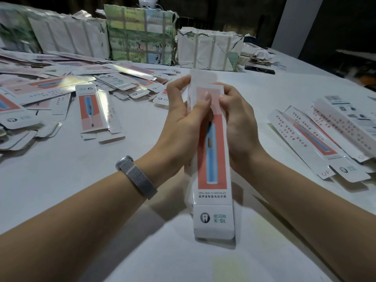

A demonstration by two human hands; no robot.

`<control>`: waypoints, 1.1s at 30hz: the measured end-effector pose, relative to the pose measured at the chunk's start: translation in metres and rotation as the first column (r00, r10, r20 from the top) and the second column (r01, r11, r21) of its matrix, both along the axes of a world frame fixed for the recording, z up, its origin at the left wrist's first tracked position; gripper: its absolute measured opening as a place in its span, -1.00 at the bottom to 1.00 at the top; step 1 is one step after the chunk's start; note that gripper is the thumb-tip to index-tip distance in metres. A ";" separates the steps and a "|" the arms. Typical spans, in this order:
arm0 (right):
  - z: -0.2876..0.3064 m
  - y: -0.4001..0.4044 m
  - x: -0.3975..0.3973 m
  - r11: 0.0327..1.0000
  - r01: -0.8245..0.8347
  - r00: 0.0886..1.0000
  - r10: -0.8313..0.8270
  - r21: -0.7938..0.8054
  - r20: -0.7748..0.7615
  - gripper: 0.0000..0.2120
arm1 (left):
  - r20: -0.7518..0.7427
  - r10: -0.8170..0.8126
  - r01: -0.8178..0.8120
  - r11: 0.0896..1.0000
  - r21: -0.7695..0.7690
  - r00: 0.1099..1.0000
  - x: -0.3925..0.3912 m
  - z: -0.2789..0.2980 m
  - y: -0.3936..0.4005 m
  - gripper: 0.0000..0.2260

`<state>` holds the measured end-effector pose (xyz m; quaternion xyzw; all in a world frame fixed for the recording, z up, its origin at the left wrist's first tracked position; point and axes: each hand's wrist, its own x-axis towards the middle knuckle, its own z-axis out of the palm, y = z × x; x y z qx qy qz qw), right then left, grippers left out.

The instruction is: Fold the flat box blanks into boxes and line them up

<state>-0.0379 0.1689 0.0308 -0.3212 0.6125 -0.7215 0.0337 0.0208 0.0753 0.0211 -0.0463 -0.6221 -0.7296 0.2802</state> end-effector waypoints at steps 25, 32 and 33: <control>0.009 0.002 -0.011 0.985 -0.091 0.940 0.135 -0.149 0.314 -0.60 | 0.186 -0.099 0.106 0.994 -0.031 0.978 0.010 0.008 -0.002 -0.92; 0.010 0.004 -0.015 0.985 -0.091 0.962 0.124 -0.147 0.242 -0.90 | 0.179 -0.075 0.080 0.996 -0.024 0.981 0.011 0.008 -0.001 -0.86; 0.010 0.004 -0.017 0.987 -0.095 0.963 0.124 -0.129 0.238 -0.91 | 0.188 -0.077 0.087 0.995 -0.047 0.979 0.011 0.008 -0.001 -0.88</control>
